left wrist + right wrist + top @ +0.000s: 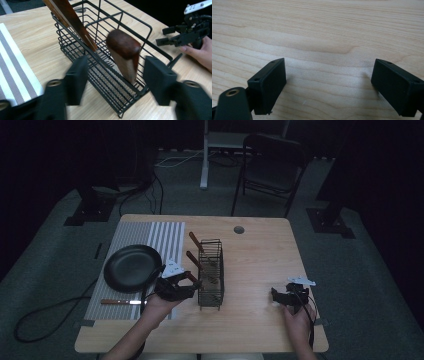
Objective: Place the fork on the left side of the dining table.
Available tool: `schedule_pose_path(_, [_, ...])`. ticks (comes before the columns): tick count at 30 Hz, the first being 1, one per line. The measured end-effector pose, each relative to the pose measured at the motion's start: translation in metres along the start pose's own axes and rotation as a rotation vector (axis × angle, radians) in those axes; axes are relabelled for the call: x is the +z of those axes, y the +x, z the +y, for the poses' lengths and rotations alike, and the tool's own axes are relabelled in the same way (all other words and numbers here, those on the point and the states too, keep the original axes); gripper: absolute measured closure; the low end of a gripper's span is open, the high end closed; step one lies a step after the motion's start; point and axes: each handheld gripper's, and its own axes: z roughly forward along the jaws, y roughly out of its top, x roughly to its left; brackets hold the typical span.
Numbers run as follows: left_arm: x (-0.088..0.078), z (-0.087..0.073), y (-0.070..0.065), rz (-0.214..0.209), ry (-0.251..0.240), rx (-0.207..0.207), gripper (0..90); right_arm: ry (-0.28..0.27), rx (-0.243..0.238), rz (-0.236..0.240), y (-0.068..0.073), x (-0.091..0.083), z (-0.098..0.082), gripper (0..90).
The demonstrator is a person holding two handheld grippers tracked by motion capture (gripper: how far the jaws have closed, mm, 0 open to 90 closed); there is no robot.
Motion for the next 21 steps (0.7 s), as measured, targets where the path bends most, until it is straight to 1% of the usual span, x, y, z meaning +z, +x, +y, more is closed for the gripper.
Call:
schedule_pose_path(1, [0.0013, 0.0003, 0.0001, -0.018, -0.003, 0.001, 51.7, 0.000, 0.000, 0.000, 0.0000, 0.0000, 0.0000, 12.3])
schedule_pose_path(3, [0.0031, 0.0009, -0.0011, -0.029, 0.003, 0.013, 56.7, 0.000, 0.000, 0.000, 0.0000, 0.0000, 0.0000, 12.3])
schedule_pose_path(5, [0.0034, 0.0010, -0.0016, -0.030, 0.001, 0.015, 62.0, 0.000, 0.001, 0.000, 0.0001, 0.0000, 0.0000, 12.3])
schedule_pose_path(6, [0.0039, 0.0014, -0.0024, -0.045, -0.006, 0.012, 62.6, 0.000, 0.001, 0.000, 0.0001, 0.0000, 0.0000, 12.3])
schedule_pose_path(8, [0.0038, 0.0012, -0.0026, -0.044, -0.013, 0.012, 69.2, 0.000, 0.000, 0.000, 0.0000, 0.0000, 0.0000, 12.3])
schedule_pose_path(10, [0.0036, 0.0013, -0.0017, -0.067, -0.016, 0.003, 70.0, 0.000, 0.000, 0.000, 0.0000, 0.0000, 0.0000, 12.3])
schedule_pose_path(11, [0.0033, 0.0012, 0.0000, -0.097, -0.025, -0.020, 72.5, 0.000, 0.001, 0.000, 0.0001, 0.0000, 0.0000, 12.3])
schedule_pose_path(13, [0.0029, 0.0013, 0.0002, -0.110, -0.028, -0.022, 73.3, 0.000, 0.000, 0.000, 0.0000, 0.0000, 0.0000, 12.3])
schedule_pose_path(14, [0.0029, 0.0013, 0.0002, -0.110, -0.028, -0.022, 74.4, 0.000, 0.000, 0.000, 0.0000, 0.0000, 0.0000, 12.3])
schedule_pose_path(15, [0.0027, 0.0016, -0.0001, -0.134, -0.032, -0.036, 75.2, 0.000, 0.000, 0.000, 0.0000, 0.0000, 0.0000, 12.3])
schedule_pose_path(21, [0.0025, 0.0029, -0.0033, -0.140, -0.042, -0.020, 76.3, 0.000, 0.000, 0.000, 0.0000, 0.0000, 0.0000, 12.3])
